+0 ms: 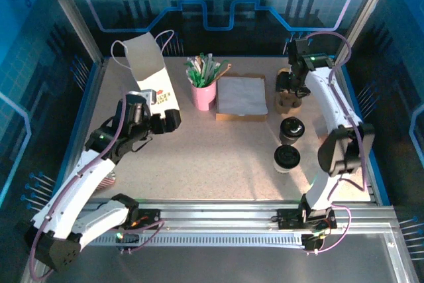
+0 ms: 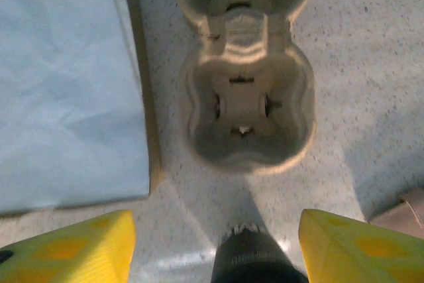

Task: Pack the takeout coffee

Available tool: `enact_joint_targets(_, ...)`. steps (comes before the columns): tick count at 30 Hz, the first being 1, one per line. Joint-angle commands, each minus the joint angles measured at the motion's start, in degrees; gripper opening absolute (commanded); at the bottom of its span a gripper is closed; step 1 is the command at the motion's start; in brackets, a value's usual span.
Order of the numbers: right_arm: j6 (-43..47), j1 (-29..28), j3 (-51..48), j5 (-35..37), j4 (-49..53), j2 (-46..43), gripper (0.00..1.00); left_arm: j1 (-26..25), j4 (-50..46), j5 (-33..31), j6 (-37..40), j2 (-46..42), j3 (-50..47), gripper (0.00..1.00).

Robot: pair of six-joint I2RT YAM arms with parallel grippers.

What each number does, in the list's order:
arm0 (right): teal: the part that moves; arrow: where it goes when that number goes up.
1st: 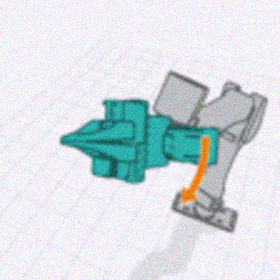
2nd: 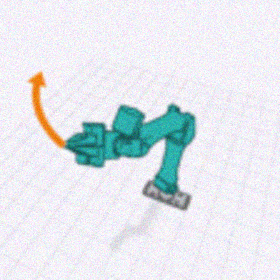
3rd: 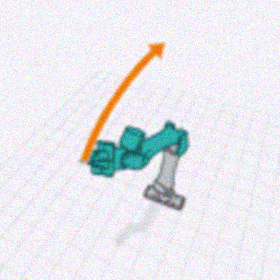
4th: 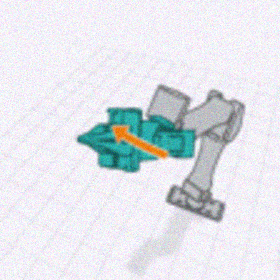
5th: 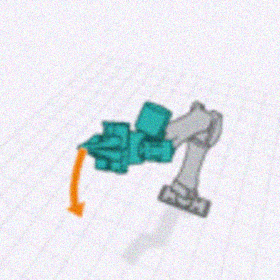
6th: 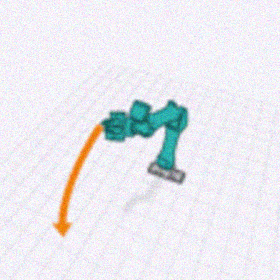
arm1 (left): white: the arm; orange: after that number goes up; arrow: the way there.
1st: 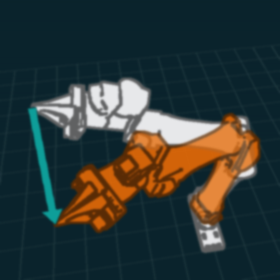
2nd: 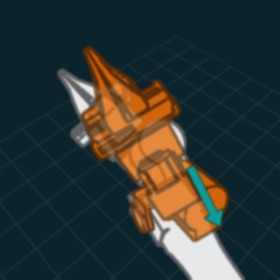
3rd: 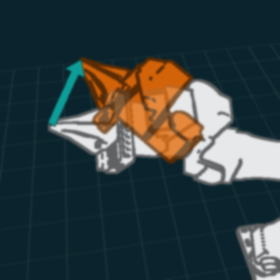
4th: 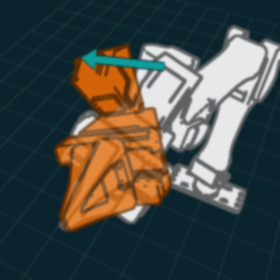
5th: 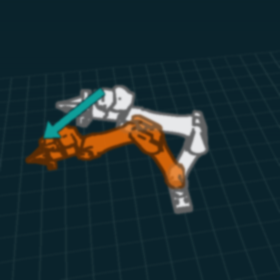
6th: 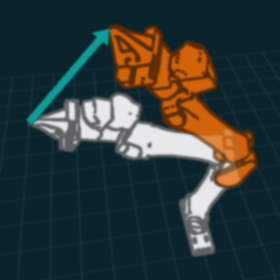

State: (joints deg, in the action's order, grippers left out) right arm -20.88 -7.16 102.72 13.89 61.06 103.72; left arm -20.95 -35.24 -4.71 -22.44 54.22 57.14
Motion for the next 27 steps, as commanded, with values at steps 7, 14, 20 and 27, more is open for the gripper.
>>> enact_joint_targets(7, 5.9, 2.2, 14.4, 3.6, 2.6, 15.6, 0.62, 0.4, 2.9, -3.1, 0.9, -1.4, -1.4, 0.99)
enact_joint_targets(14, 8.0, 3.3, 19.2, 2.5, 3.1, 22.5, 0.61, 0.4, 2.9, -4.8, 1.0, -1.9, -1.5, 0.99)
enact_joint_targets(20, 8.8, 4.4, 20.0, 1.1, 1.5, 24.7, 0.58, 0.4, 3.1, -5.1, 1.3, -1.8, -1.5, 0.99)
enact_joint_targets(27, 9.1, 4.9, 21.0, 0.9, 1.3, 26.7, 0.56, 0.4, 3.1, -5.4, 1.5, -1.4, -1.4, 0.99)
